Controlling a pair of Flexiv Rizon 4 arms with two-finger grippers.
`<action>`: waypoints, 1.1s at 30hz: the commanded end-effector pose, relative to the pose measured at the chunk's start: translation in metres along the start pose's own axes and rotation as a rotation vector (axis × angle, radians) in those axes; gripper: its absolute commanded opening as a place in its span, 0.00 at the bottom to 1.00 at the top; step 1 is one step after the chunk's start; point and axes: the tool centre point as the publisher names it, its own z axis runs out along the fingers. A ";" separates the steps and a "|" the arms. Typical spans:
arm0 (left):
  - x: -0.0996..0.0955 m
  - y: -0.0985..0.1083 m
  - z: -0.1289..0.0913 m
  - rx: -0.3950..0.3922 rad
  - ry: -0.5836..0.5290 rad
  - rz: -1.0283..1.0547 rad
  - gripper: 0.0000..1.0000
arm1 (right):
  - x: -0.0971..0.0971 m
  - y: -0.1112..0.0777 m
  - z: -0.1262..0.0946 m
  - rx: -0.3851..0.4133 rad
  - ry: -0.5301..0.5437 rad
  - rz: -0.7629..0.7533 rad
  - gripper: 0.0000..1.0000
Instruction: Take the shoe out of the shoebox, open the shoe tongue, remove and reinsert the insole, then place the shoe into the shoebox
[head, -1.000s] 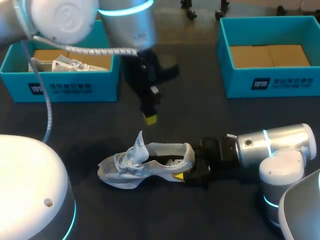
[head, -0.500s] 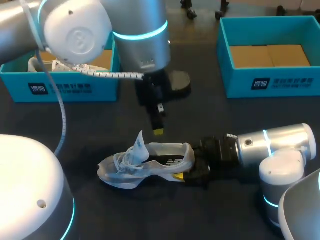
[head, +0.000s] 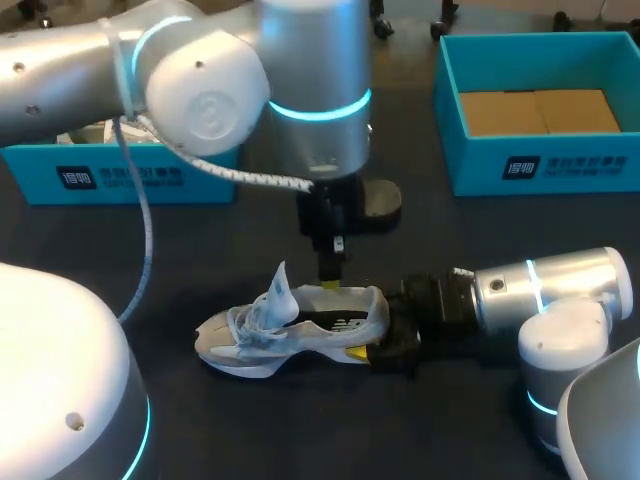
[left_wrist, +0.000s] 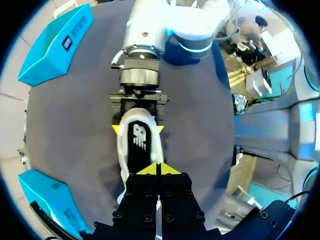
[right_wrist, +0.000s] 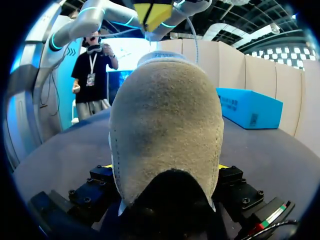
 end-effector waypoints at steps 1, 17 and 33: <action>-0.010 -0.010 0.033 -0.042 0.022 0.022 0.00 | 0.000 0.000 0.001 0.004 -0.001 0.000 0.00; -0.014 -0.008 0.061 -0.056 0.039 0.062 0.00 | 0.000 0.000 0.001 0.004 -0.001 0.000 0.00; -0.016 0.002 0.074 -0.056 0.054 0.073 0.00 | 0.000 0.000 0.001 0.004 -0.001 0.000 0.00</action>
